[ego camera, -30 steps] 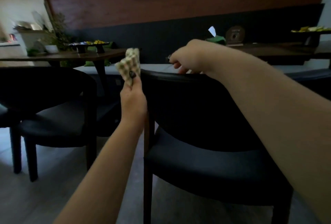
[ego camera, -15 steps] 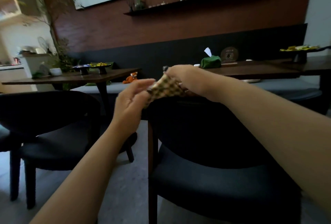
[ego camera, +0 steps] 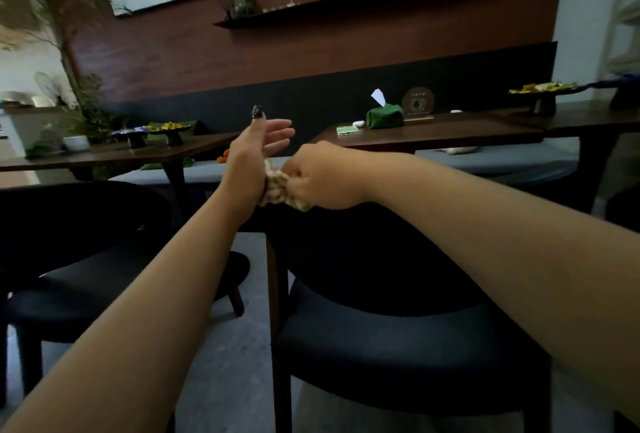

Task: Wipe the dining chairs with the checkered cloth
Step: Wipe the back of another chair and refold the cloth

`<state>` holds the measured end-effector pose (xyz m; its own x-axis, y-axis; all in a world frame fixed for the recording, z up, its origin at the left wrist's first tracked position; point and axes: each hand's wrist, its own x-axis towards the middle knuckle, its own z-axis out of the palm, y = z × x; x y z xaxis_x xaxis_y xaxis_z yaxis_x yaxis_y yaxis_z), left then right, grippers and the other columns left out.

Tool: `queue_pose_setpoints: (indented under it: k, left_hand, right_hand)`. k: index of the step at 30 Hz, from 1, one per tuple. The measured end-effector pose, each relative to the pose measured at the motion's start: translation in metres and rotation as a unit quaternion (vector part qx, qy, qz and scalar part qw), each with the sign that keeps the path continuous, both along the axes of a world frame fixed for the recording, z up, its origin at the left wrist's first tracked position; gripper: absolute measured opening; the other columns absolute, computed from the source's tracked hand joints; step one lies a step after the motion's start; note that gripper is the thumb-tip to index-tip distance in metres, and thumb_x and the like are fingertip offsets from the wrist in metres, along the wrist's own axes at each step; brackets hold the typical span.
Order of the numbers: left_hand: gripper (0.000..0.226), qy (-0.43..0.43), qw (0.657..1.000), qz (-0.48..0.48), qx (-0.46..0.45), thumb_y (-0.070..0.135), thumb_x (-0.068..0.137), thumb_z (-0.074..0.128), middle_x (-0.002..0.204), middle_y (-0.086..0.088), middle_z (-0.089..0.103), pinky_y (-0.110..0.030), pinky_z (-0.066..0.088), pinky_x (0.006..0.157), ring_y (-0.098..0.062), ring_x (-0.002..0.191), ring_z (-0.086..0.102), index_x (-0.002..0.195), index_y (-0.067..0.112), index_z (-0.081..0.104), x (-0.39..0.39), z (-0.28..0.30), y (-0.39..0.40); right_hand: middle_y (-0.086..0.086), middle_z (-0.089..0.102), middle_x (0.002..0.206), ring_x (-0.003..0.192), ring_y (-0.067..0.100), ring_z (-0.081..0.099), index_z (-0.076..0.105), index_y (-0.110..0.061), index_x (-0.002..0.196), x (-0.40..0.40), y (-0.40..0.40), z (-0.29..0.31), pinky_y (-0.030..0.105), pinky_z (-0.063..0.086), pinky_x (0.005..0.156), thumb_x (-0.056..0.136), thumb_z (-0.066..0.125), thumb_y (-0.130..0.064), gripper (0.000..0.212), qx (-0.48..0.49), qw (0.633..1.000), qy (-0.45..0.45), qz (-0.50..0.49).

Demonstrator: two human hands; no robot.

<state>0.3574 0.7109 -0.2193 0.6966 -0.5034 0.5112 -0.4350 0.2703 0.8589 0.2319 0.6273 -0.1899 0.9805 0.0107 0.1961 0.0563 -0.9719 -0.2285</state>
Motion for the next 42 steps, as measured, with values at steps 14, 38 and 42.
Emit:
queue_pose_setpoints:
  k: [14,38,42]
  left_hand:
    - [0.043,-0.274,0.937,0.015,0.216,0.058,0.079,0.037,0.075,0.009,0.071,-0.037,0.048,0.069,-0.009,0.068,0.063,0.072,0.039,0.075,0.001,-0.017,-0.010]
    - [0.056,-0.308,0.932,0.192,0.017,0.017,0.100,0.043,0.158,-0.017,0.015,-0.034,0.014,0.121,-0.026,0.148,0.013,0.149,-0.001,0.025,-0.061,-0.166,0.027]
    - [0.022,0.038,0.989,0.138,0.034,0.008,0.095,0.051,0.109,0.010,0.066,-0.020,0.050,0.090,-0.003,0.106,0.059,0.113,0.014,0.063,-0.079,-0.244,0.037]
  right_hand:
    - [0.001,0.069,0.097,0.090,0.010,0.063,0.070,-0.007,0.104,-0.154,-0.094,-0.030,0.030,0.052,0.081,0.087,0.059,-0.004,0.021,0.015,0.981,-0.191,-0.018]
    - [0.013,0.072,0.101,0.096,0.034,0.066,0.079,-0.011,0.087,-0.113,-0.006,-0.295,0.049,0.051,0.086,0.089,0.050,-0.031,0.035,0.886,0.335,-0.271,-0.169]
    - [0.014,0.071,0.106,0.095,0.027,0.070,0.074,-0.007,0.099,-0.093,0.003,-0.310,0.035,0.057,0.071,0.071,0.065,-0.021,0.033,0.856,0.465,-0.160,-0.161]
